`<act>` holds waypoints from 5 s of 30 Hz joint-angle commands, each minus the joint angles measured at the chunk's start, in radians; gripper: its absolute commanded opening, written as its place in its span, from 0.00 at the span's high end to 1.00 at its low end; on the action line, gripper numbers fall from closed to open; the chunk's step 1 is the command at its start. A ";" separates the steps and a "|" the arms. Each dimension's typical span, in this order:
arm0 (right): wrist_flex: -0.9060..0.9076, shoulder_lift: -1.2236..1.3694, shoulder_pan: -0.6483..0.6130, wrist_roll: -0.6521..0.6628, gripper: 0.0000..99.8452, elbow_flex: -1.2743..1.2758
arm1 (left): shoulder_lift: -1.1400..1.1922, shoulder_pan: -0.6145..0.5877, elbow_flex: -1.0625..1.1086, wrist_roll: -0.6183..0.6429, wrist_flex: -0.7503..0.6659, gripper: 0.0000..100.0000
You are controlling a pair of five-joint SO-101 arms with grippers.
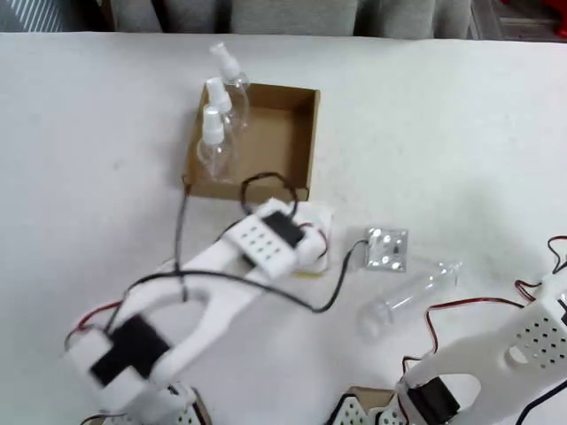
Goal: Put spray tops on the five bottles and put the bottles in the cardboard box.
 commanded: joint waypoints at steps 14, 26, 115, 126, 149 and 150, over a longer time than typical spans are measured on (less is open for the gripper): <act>-0.082 0.047 0.013 0.012 0.98 -0.044 | 0.458 0.065 -0.529 -0.018 0.149 0.81; -0.082 0.047 0.013 0.012 0.98 -0.044 | 0.473 0.054 -0.520 -0.018 0.150 0.92; 0.130 -0.205 0.099 -0.301 0.82 0.011 | -0.455 -0.031 0.423 0.569 0.071 0.98; 0.082 -0.409 0.084 -0.293 0.82 0.292 | -0.455 -0.031 0.423 0.569 0.071 0.98; -0.364 -0.452 -0.056 -0.252 0.82 0.559 | -0.456 -0.079 0.423 0.569 0.071 0.98; -0.364 -0.441 -0.056 -0.241 0.82 0.559 | -0.456 -0.079 0.423 0.569 0.071 0.98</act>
